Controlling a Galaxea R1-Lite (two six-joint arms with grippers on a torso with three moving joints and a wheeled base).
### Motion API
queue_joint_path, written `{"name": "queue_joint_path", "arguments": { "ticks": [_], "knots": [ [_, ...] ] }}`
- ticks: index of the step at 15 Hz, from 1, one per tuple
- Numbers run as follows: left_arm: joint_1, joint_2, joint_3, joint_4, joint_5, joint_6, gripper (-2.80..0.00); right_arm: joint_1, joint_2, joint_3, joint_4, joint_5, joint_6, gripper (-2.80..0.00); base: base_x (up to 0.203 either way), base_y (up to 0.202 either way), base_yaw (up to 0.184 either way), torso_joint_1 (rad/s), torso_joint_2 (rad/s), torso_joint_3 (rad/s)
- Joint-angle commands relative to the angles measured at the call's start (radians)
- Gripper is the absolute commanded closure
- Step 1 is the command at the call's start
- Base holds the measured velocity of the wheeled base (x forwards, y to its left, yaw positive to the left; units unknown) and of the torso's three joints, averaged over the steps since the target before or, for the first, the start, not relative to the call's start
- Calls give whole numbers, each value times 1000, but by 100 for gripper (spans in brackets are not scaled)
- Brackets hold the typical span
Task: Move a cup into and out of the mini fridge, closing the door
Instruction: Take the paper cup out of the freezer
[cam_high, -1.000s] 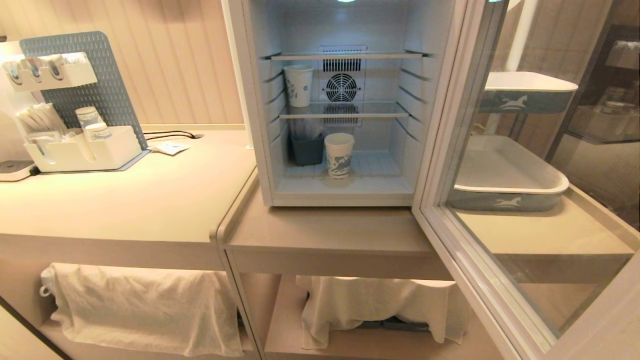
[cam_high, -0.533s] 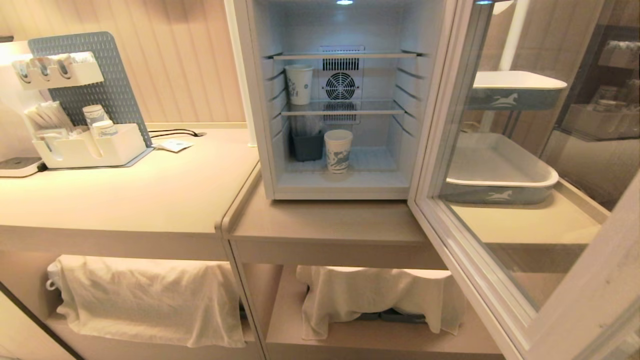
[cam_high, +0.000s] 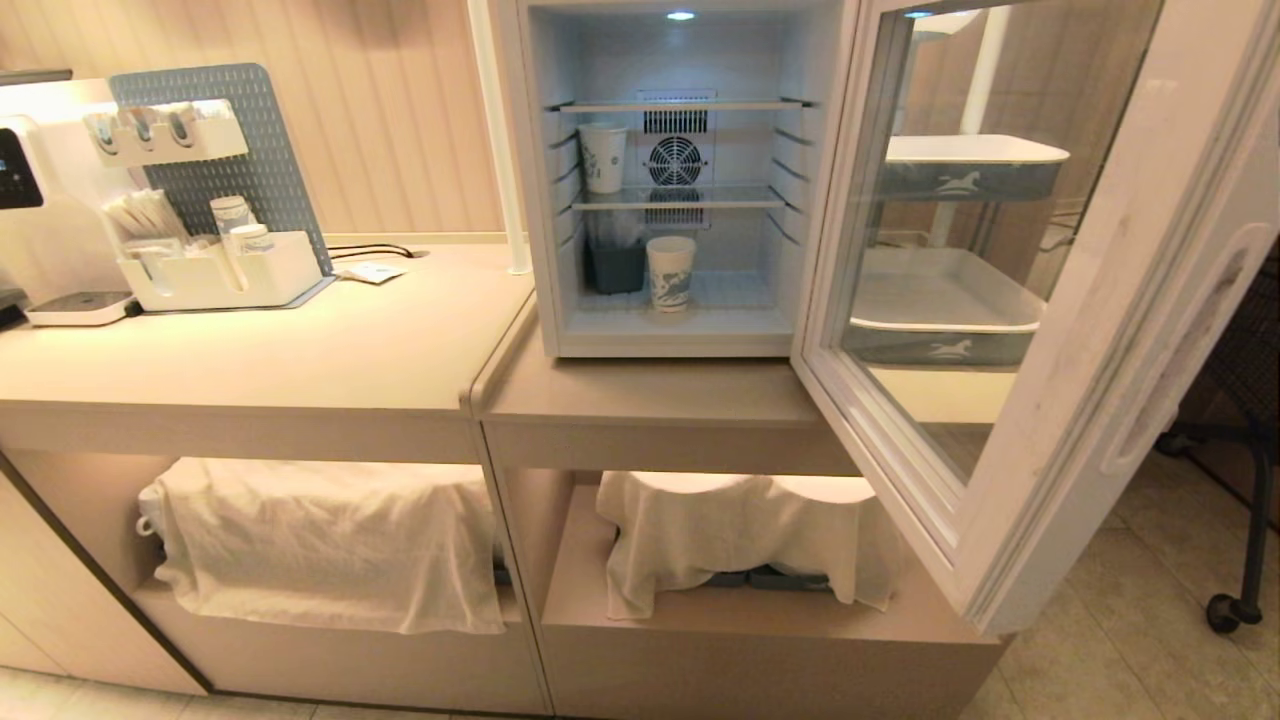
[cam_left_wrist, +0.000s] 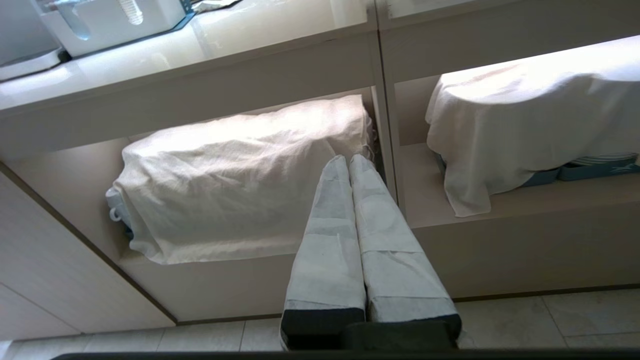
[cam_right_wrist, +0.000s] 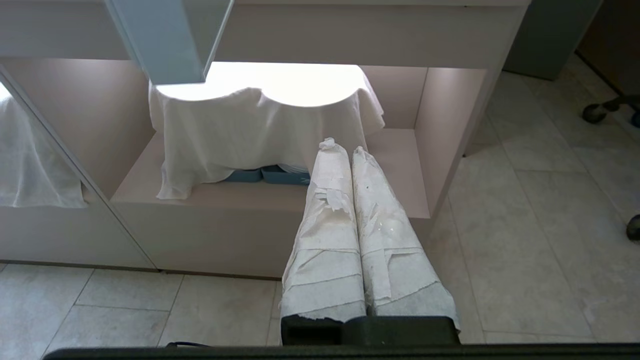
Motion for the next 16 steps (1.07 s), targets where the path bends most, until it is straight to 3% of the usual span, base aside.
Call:
{"name": "queue_joint_path", "arguments": {
  "ticks": [1,11,16],
  "knots": [
    [0,2,1,-2,-3,1,0,0,0,0,1,-1,0,0,-94,0,3,-2,1,5],
    [0,2,2,1,-5,-30,0,2,0,2,1,-1,-4,0,0,0,0,0,0,0],
    [0,2,2,1,-6,-35,0,0,0,0,1,-1,-4,0,1,132,1,3,1,0]
  ]
}}
